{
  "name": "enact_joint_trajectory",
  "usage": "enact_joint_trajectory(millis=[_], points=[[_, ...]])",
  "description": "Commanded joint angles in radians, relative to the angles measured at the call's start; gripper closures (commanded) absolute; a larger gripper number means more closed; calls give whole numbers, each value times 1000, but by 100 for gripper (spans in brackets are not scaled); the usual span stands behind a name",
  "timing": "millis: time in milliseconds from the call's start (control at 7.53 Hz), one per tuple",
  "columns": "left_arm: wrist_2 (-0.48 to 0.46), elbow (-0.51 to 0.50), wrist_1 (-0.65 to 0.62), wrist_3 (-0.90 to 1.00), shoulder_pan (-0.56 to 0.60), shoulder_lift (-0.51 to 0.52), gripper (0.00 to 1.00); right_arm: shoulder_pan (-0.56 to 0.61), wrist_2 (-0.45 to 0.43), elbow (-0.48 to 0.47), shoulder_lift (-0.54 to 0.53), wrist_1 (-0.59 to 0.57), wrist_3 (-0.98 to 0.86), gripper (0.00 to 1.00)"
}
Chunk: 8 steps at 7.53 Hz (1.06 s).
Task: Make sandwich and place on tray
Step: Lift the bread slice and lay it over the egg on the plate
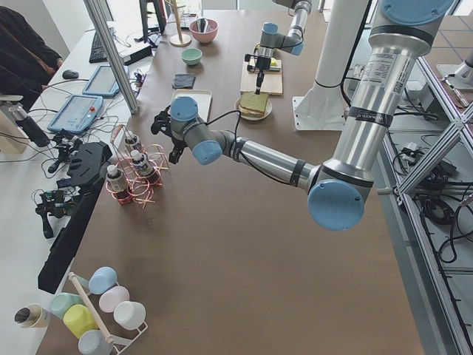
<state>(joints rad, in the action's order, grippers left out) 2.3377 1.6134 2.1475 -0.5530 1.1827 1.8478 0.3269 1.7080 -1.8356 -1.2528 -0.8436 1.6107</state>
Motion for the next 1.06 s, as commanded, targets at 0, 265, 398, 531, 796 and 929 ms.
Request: enact_joint_trajectory(millis=[0, 265, 398, 531, 796, 929], points=[[0, -1, 0, 2, 0, 4, 3, 0, -5, 2, 4, 0, 1, 100], [-1, -1, 0, 5, 0, 4, 3, 0, -7, 4, 7, -2, 1, 99], [-1, -1, 0, 5, 2, 4, 3, 4, -8, 4, 12, -3, 15, 30], [-1, -3, -1, 4, 0, 4, 3, 9, -8, 4, 13, -3, 20, 2], [-1, -16, -1, -2, 0, 19, 3, 29, -7, 2, 18, -3, 24, 2], [0, -26, -1, -5, 2, 36, 3, 56, 5, -2, 19, -9, 21, 2]])
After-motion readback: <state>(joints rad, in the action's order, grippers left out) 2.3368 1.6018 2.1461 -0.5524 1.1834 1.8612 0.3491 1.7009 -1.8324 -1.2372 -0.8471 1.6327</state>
